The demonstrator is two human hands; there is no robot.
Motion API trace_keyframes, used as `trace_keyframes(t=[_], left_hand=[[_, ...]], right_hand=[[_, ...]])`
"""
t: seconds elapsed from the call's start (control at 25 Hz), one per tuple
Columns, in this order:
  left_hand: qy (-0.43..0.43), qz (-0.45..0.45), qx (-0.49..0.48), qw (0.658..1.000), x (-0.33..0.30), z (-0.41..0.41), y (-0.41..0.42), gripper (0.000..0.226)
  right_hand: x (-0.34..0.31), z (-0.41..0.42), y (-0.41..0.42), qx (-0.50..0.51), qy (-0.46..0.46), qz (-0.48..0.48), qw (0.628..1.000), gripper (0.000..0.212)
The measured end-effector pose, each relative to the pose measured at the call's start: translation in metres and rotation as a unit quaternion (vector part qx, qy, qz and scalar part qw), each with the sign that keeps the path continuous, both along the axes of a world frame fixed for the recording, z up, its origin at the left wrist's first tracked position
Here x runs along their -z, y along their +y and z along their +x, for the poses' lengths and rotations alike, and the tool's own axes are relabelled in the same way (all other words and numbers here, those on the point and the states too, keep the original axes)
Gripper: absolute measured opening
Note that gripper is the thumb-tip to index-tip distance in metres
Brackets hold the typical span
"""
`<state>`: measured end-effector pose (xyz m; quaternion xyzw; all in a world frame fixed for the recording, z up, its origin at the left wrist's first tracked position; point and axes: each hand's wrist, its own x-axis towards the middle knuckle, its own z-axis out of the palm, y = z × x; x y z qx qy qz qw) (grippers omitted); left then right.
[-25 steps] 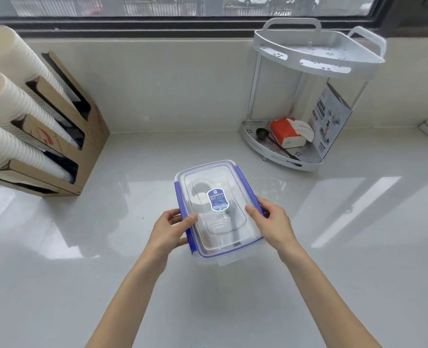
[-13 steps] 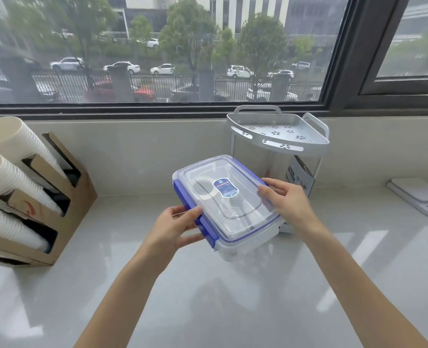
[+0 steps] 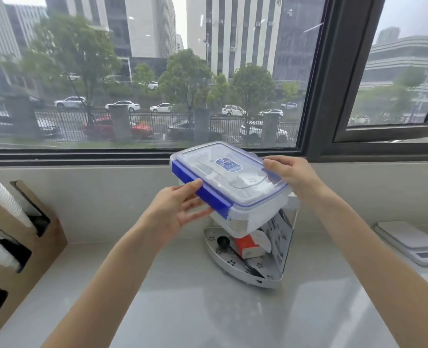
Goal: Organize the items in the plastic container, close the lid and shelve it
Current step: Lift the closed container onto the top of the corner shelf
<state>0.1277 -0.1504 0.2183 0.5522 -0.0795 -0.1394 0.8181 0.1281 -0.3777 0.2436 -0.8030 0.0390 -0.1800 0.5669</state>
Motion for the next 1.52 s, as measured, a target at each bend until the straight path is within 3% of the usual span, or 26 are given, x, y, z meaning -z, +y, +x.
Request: trace_keyframes(t=[0.4, 0.8, 0.92, 1.32, 1.52], left_hand=[[0.006, 0.012, 0.002, 1.0, -0.035, 0.072, -0.07, 0.003], [0.049, 0.021, -0.01, 0.999, -0.004, 0.122, -0.102, 0.008], [0.058, 0.031, -0.01, 0.998, 0.008, 0.127, -0.101, 0.02], [0.067, 0.077, 0.023, 0.995, 0.013, 0.123, -0.092, 0.016], [0.072, 0.088, 0.042, 0.993, 0.006, 0.118, -0.081, 0.016]], right_hand=[[-0.033, 0.076, -0.065, 0.013, -0.004, -0.018, 1.0, 0.035], [0.0, 0.135, -0.092, 0.054, 0.025, -0.068, 0.996, 0.032], [0.01, 0.14, -0.091, 0.049, 0.038, -0.101, 0.993, 0.031], [0.011, 0.136, -0.083, 0.075, 0.025, -0.27, 0.96, 0.023], [0.012, 0.133, -0.081, 0.083, 0.046, -0.291, 0.952, 0.027]])
